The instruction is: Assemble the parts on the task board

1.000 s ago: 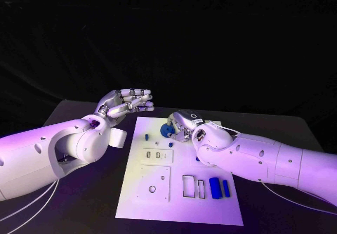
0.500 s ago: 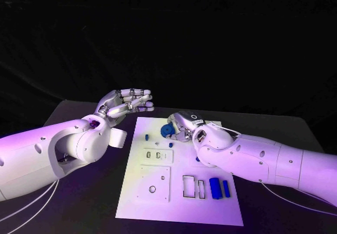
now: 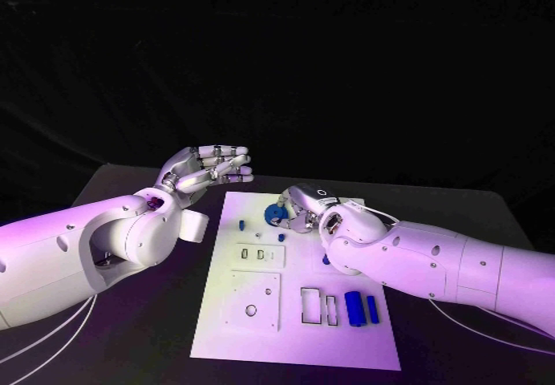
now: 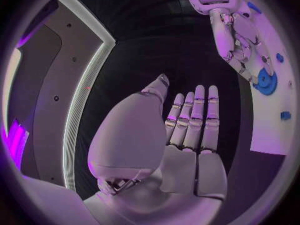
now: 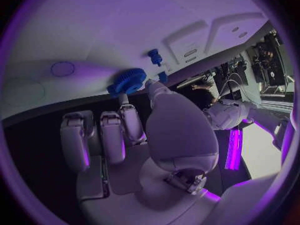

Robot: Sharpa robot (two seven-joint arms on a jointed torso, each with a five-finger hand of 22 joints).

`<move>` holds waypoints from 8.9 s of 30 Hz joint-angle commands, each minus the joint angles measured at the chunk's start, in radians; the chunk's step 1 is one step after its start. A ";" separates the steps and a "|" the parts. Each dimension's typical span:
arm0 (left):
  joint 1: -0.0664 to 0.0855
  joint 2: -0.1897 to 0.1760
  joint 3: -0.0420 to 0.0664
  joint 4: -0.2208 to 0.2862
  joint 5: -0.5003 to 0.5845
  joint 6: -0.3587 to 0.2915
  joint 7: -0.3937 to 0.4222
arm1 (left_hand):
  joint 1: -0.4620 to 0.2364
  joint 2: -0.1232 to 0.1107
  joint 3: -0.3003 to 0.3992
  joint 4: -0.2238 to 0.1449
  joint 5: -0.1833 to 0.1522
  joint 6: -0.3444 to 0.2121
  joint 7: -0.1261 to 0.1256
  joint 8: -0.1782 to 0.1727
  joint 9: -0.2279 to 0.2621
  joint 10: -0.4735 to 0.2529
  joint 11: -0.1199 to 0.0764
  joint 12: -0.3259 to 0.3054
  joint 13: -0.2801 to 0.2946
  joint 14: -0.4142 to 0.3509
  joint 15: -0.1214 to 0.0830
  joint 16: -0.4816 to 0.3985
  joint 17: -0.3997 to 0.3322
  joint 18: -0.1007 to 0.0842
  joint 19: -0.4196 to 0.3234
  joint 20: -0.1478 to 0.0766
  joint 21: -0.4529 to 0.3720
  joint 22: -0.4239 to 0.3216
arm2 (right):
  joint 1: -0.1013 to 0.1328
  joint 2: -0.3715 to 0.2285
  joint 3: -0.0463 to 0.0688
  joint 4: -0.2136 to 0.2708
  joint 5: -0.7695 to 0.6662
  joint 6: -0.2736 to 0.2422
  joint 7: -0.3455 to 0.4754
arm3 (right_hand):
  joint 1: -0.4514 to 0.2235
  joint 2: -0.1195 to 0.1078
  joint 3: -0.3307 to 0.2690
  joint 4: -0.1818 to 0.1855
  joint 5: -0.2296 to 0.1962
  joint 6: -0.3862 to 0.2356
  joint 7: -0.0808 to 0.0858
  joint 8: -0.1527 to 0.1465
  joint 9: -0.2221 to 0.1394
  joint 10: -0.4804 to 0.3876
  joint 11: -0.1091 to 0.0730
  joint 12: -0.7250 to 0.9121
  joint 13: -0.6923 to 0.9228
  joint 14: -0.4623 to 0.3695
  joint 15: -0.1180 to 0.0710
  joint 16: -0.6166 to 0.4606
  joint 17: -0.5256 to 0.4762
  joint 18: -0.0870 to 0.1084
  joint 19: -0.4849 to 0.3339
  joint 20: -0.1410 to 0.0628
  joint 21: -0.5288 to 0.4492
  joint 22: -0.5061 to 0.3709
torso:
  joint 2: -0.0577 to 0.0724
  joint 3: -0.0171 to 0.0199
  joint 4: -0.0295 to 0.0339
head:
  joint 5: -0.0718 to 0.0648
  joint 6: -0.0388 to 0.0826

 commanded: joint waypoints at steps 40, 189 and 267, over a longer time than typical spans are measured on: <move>0.001 -0.009 0.001 -0.010 0.002 0.011 0.006 | -0.004 0.006 0.006 0.000 -0.005 -0.006 0.054 -0.004 -0.001 -0.010 0.003 -0.003 0.001 0.002 0.007 -0.005 0.002 0.005 0.009 0.000 -0.004 -0.002 | 0.063 -0.351 0.008 0.277 0.285 -0.057 0.202 | 0.083 -0.058 0.108 -0.038 0.004 0.015 -0.003 0.001 -0.012 -0.001 -0.003 -0.007 0.002 0.080 -0.008 0.000 0.153 -0.006 0.064 -0.010 -0.020 0.213 | -0.018 0.0056 -0.0199 | -0.007 0.001; -0.001 0.033 -0.003 -0.091 0.002 0.041 -0.007 | -0.004 0.004 0.010 -0.005 -0.005 -0.007 0.053 -0.005 -0.002 -0.012 0.003 -0.003 0.001 0.003 0.007 -0.013 0.005 0.005 0.010 0.001 -0.007 -0.007 | -0.073 -0.047 -0.014 0.265 0.203 0.010 -0.121 | 0.103 -0.044 0.375 -0.217 -0.056 0.108 -0.044 0.135 0.020 0.029 -0.042 0.002 0.021 0.085 -0.042 0.003 0.175 -0.010 0.076 -0.043 -0.011 0.229 | -0.038 0.0188 -0.0260 | 0.038 -0.059; -0.001 0.028 -0.003 -0.092 0.001 0.050 -0.016 | -0.006 0.003 0.010 -0.005 -0.005 -0.007 0.053 -0.006 -0.002 -0.012 0.003 -0.003 0.001 0.003 0.007 -0.016 0.006 0.005 0.010 0.001 -0.008 -0.008 | -0.089 -0.025 -0.016 0.236 0.112 -0.008 -0.114 | 0.019 -0.111 0.111 -0.156 -0.253 0.002 -0.021 0.137 -0.008 -0.035 -0.019 -0.055 -0.042 0.081 -0.021 -0.005 0.157 -0.002 0.061 -0.025 -0.039 0.211 | -0.039 0.0191 -0.0254 | 0.033 -0.068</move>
